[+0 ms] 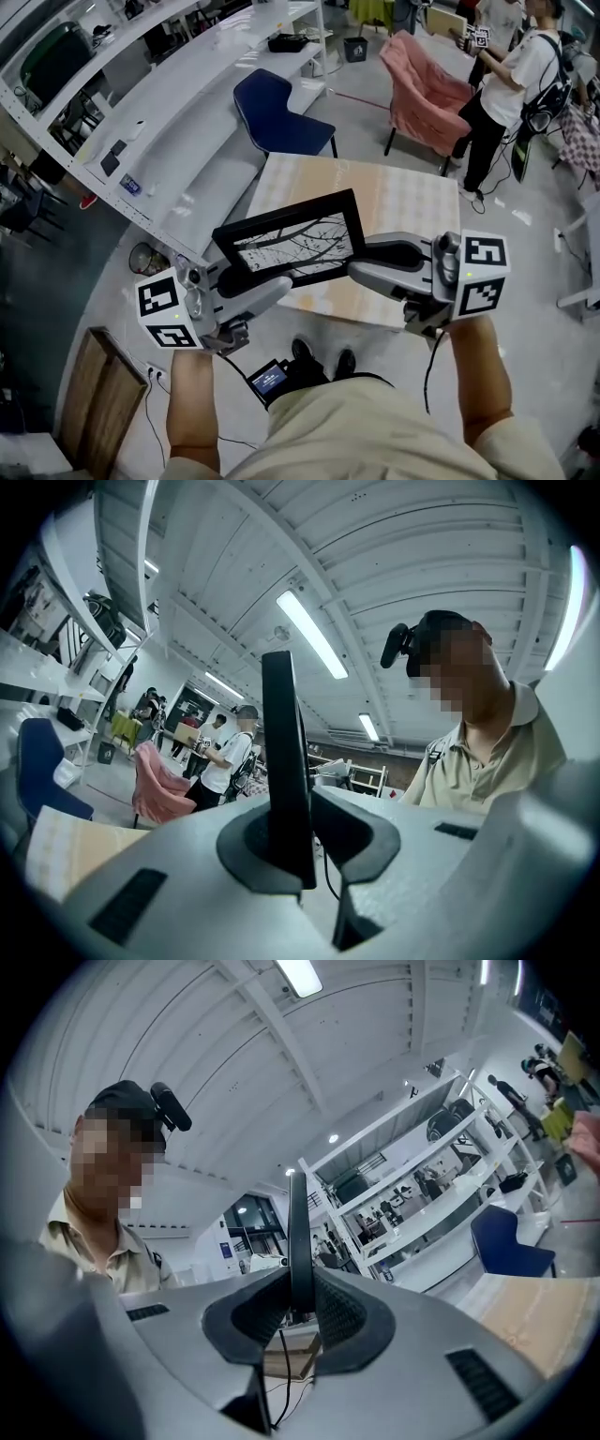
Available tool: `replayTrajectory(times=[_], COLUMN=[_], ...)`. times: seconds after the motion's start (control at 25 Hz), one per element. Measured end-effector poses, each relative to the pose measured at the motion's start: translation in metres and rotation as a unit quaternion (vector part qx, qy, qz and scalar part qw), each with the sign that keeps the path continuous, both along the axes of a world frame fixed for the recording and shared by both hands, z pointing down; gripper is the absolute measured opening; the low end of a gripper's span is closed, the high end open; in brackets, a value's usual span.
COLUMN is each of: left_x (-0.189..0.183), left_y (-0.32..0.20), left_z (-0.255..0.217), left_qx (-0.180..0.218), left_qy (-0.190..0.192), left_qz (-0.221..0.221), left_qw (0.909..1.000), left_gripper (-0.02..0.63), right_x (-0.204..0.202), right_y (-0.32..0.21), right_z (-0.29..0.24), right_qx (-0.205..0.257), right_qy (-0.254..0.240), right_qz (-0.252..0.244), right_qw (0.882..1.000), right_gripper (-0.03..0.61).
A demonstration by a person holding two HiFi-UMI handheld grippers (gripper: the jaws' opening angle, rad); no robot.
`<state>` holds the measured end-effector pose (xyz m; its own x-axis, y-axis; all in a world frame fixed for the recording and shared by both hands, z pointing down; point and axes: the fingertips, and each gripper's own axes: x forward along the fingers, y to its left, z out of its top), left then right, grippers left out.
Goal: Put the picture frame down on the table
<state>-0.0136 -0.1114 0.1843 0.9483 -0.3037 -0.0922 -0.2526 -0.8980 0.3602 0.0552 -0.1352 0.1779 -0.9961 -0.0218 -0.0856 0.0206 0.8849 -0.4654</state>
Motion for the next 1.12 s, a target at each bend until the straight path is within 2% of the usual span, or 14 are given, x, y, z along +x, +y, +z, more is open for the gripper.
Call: replayTrajectory(times=[0.48,0.84,1.12], left_x=[-0.014,-0.047,-0.091], left_y=[-0.069,-0.126,-0.179], left_z=[0.020,0.050,0.091], left_qx=[-0.013,-0.042,-0.074], left_qy=[0.002,-0.001,0.008], left_qz=[0.019,0.023,0.028], left_qw=[0.9997,0.9988,0.9968], left_gripper=[0.051,0.058,0.060], right_x=[-0.013,-0.046,-0.089], right_y=[-0.065,-0.116,-0.169], right_z=[0.020,0.048,0.090], right_qx=[-0.013,-0.035,-0.065], right_qy=[0.018,0.029,0.035], right_qz=[0.033,0.054,0.063], right_qw=[0.999,0.998,0.995], right_gripper=[0.072,0.072,0.072])
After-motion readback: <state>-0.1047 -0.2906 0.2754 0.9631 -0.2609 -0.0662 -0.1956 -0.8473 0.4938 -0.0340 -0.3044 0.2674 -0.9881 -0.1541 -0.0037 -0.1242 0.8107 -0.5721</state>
